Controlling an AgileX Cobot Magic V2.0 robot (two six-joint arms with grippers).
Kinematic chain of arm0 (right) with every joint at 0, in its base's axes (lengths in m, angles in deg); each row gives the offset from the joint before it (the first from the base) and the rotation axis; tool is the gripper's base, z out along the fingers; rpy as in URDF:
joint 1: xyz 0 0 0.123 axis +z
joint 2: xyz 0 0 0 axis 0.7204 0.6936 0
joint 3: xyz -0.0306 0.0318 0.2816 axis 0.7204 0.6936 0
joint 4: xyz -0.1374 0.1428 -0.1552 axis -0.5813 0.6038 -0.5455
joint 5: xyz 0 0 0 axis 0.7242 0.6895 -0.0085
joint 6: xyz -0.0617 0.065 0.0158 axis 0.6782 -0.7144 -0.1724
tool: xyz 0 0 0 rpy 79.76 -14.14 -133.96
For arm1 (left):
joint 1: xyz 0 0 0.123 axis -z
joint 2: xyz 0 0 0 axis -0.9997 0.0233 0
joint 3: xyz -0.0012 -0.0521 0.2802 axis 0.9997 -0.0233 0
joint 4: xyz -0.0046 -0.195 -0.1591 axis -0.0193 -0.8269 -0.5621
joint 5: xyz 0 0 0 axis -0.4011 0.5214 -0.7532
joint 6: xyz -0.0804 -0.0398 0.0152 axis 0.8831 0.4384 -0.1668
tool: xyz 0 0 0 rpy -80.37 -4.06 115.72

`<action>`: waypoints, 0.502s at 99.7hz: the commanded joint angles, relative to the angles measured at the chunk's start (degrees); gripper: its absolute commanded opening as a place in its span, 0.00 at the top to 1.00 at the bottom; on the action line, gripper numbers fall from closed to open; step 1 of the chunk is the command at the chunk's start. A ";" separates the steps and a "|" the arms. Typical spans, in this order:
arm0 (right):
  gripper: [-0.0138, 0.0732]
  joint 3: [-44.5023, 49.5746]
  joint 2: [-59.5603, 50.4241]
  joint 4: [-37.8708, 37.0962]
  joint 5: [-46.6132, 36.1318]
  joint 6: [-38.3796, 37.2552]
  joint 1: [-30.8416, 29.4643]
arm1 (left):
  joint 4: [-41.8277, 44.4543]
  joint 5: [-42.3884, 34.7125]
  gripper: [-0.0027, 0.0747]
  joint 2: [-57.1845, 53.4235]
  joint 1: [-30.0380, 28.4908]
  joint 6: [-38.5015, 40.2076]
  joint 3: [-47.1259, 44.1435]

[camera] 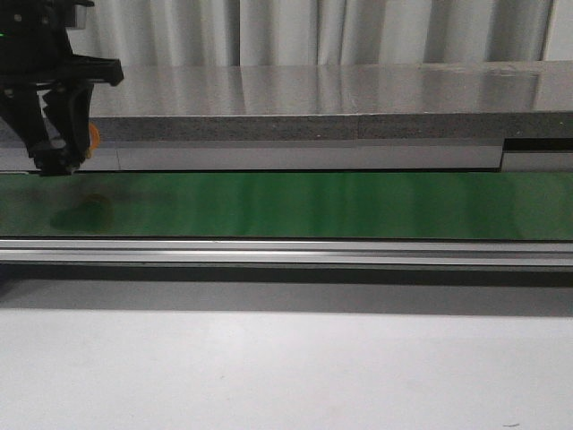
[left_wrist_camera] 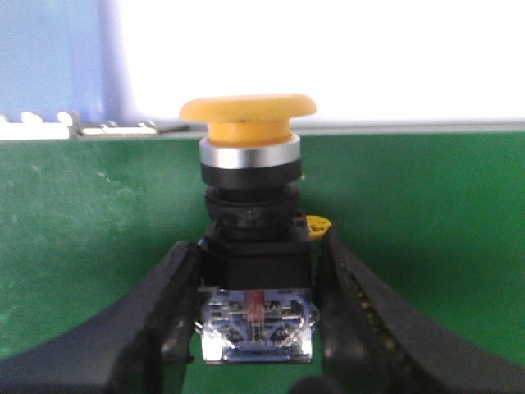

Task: Move button from right to left
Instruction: 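Lift the button and carry it over the blue tray with the left gripper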

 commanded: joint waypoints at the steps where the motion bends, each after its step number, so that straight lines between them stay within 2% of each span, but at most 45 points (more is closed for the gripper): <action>1: 0.92 -1.40 0.67 0.61 -4.53 0.12 0.09 | 0.83 0.97 0.69 -4.66 -1.73 0.61 3.80; 19: 0.92 -1.40 0.67 0.61 -4.58 0.12 0.09 | 3.18 4.51 0.69 -6.67 -9.39 -0.08 4.81; 30: 0.92 -1.40 0.67 0.61 -4.58 0.12 0.09 | 3.19 6.29 0.69 -7.42 -15.11 -3.47 4.81; 50: 0.92 -1.40 0.67 0.61 -4.58 0.12 0.09 | -0.62 6.46 0.69 -7.76 -23.31 -8.76 4.26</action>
